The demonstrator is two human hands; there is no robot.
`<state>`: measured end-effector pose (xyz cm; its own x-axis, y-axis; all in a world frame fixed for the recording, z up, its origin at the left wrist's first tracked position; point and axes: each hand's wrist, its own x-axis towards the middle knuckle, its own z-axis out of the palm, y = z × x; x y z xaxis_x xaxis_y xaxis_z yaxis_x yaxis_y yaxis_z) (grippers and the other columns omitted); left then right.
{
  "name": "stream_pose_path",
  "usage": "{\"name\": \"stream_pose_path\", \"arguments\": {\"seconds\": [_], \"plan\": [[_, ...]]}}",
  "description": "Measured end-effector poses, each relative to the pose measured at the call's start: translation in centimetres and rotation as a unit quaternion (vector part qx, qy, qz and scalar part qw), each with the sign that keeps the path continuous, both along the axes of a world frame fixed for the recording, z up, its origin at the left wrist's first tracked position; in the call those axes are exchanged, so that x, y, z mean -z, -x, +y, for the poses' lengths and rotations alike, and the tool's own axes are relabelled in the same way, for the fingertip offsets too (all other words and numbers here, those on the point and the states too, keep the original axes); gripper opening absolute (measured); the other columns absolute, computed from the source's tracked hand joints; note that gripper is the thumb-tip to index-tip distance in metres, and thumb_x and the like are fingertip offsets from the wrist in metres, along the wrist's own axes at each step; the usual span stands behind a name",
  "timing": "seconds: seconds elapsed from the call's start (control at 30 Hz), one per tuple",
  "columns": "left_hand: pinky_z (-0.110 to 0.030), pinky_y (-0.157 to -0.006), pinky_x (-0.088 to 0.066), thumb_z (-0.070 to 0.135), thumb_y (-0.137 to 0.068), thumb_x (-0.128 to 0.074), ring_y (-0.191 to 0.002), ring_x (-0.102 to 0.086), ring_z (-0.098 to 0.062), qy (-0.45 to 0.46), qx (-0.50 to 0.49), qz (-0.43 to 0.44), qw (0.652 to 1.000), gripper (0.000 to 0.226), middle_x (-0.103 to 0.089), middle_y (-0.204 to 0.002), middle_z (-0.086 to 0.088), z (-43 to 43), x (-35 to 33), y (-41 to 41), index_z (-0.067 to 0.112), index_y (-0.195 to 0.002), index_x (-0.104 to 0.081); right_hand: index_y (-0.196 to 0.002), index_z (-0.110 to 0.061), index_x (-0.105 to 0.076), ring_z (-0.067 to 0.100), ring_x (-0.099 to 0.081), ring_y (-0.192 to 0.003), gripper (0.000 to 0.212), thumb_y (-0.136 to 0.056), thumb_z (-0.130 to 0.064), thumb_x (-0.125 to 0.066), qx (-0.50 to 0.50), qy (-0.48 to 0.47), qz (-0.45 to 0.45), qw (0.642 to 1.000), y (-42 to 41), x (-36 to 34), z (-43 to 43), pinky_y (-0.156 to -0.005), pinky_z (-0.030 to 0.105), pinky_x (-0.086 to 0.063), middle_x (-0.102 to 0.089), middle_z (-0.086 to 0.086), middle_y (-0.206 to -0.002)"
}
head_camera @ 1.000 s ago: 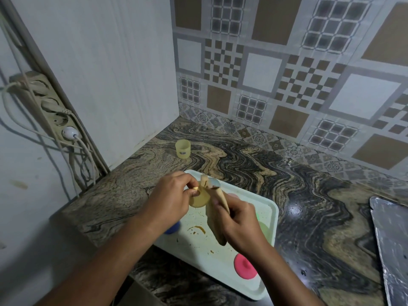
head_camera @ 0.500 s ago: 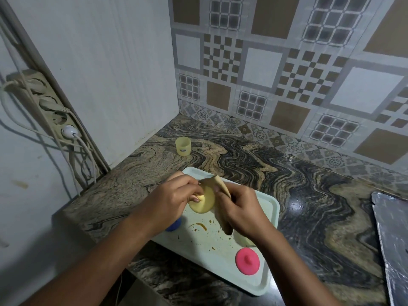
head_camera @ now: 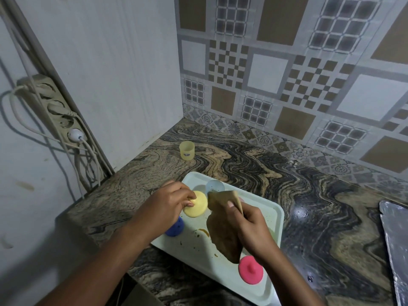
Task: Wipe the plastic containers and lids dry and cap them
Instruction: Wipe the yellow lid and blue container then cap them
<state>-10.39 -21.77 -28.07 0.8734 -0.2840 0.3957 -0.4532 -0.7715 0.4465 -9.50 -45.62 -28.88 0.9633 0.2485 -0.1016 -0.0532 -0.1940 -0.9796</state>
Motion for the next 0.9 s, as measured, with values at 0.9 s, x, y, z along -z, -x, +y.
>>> {"name": "stream_pose_path", "arguments": {"seconds": [0.9], "plan": [[-0.042,-0.086,-0.057,0.023,-0.088,-0.074,-0.100,-0.069,-0.028,-0.063,-0.224,0.156,0.960,0.028,-0.074,-0.112,-0.012,5.1,3.1,-25.2,0.016,-0.114,-0.075,-0.078,-0.012,-0.070,-0.003,-0.057,-0.054,0.034,-0.104,-0.023,-0.052,-0.013,-0.024,0.081,0.996,-4.6,-0.2,7.3,-0.055,0.010,-0.043,-0.062,-0.011,-0.053]]}}
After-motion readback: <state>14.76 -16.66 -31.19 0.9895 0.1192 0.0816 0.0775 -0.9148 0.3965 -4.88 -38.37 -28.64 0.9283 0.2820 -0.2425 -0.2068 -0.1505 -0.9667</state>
